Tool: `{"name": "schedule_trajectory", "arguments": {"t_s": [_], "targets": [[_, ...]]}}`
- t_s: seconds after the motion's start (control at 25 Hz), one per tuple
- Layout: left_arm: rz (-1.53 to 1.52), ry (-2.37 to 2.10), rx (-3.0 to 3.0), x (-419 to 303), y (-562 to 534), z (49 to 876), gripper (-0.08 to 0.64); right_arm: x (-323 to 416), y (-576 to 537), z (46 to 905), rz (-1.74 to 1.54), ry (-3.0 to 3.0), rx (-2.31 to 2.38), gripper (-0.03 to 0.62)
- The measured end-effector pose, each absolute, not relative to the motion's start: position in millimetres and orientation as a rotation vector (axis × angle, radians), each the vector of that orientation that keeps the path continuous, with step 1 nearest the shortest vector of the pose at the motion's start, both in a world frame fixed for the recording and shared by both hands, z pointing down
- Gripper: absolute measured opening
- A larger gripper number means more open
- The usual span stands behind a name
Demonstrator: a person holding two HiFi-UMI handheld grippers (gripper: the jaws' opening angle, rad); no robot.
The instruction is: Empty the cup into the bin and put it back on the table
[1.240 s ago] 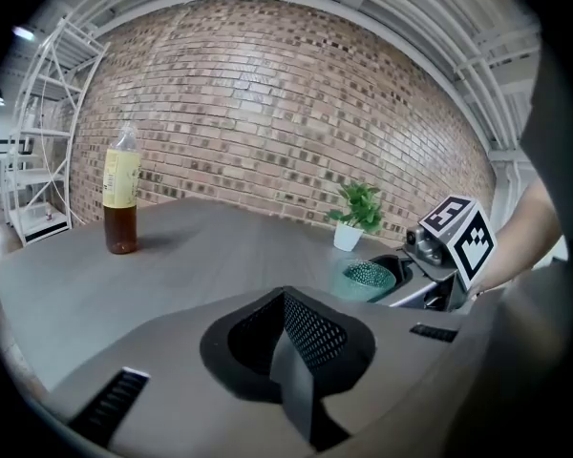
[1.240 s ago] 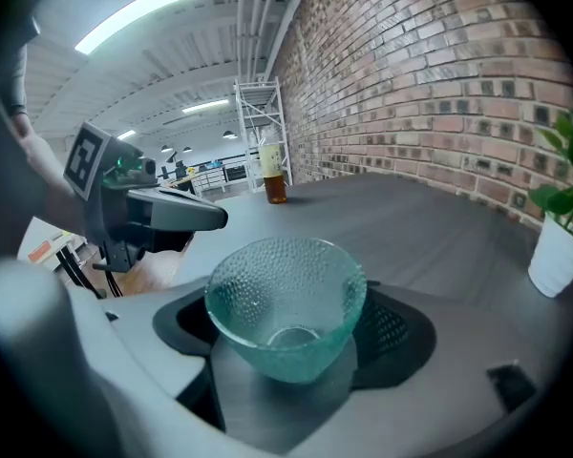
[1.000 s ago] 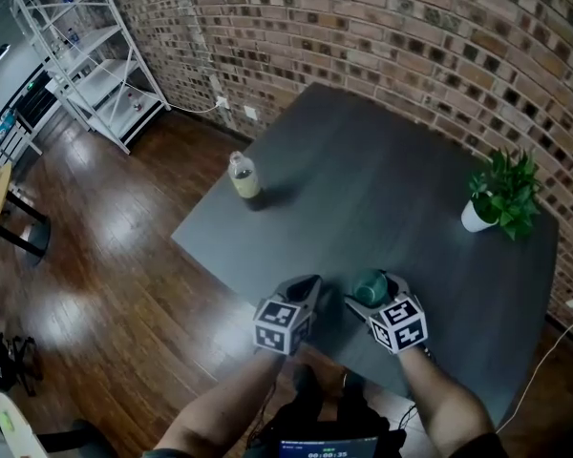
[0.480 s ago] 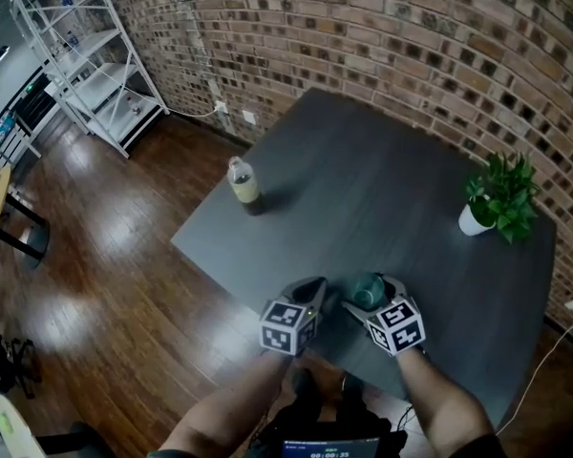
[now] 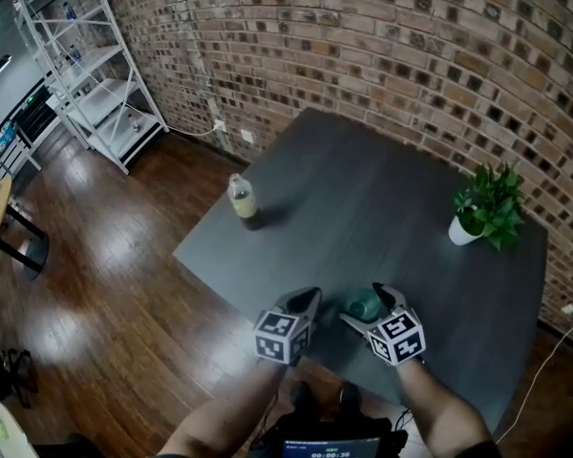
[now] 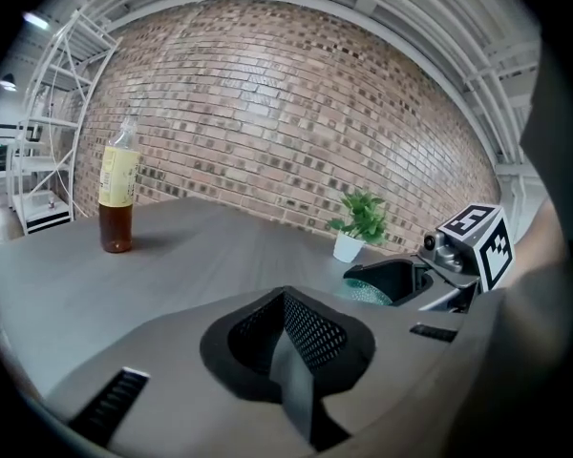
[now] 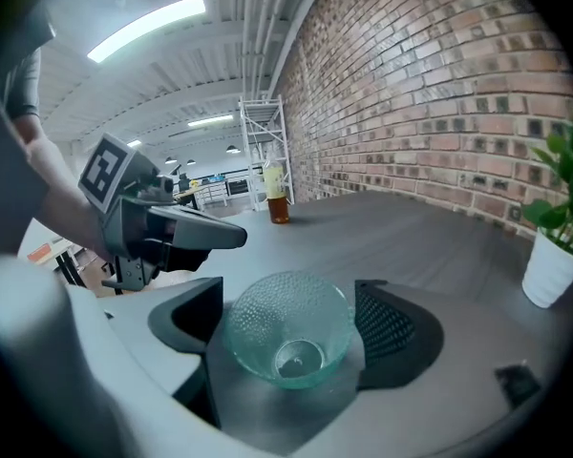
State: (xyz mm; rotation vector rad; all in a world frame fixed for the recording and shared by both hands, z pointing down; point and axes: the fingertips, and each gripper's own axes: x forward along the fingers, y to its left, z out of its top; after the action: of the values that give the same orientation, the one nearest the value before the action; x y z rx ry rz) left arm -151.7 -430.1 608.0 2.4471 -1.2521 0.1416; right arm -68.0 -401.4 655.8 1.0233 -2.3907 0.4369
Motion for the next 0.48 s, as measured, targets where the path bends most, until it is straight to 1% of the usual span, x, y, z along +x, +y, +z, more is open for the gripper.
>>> {"name": "schedule_trajectory", "arguments": {"t_s": [0.36, 0.48], "targets": [[0.094, -1.219, 2.514, -151, -409, 571, -0.008, -42, -381, 597, 0.417, -2.446, 1.160, 0.442], [0.097, -1.196, 2.565, -146, -404, 557, -0.008, -33, -373, 583, 0.426, -2.463, 1.193, 0.416]]}}
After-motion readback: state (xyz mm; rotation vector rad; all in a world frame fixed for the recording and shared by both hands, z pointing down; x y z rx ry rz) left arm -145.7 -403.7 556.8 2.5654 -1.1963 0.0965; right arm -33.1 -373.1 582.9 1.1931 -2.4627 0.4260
